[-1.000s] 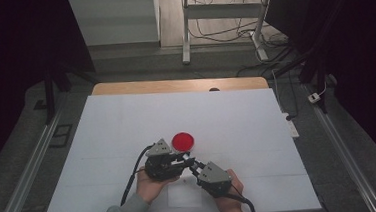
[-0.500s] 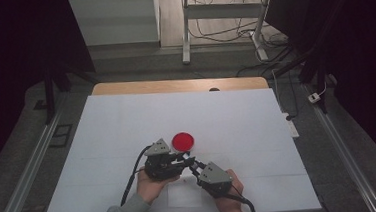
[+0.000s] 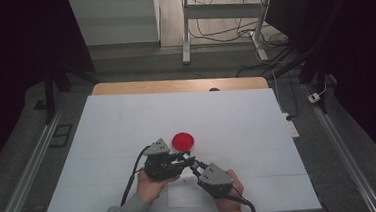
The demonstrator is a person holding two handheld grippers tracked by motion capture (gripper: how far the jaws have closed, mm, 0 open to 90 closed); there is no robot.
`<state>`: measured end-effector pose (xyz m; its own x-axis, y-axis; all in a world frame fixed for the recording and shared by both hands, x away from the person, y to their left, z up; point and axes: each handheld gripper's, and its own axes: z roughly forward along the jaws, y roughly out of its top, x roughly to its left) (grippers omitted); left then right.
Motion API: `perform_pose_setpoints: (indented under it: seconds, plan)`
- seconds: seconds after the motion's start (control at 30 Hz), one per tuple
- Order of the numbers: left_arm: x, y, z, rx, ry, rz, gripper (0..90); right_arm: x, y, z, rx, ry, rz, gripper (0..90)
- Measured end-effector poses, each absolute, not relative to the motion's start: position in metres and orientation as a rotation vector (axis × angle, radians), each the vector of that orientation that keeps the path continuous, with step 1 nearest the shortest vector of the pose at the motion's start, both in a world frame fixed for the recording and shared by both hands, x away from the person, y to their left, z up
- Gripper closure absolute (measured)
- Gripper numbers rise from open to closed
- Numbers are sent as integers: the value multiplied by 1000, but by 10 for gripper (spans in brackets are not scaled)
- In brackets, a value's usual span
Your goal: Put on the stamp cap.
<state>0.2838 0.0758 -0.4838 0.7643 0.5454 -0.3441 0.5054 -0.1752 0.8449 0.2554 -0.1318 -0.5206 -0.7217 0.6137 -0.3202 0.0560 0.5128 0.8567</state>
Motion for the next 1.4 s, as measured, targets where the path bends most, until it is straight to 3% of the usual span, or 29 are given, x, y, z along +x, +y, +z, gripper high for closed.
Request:
perform_pose_setpoints:
  seconds: [1.4]
  plan:
    - [282, 74, -488, 1764, 823, 8, 676, 250, -135, -516, 537, 2103, 1203, 745]
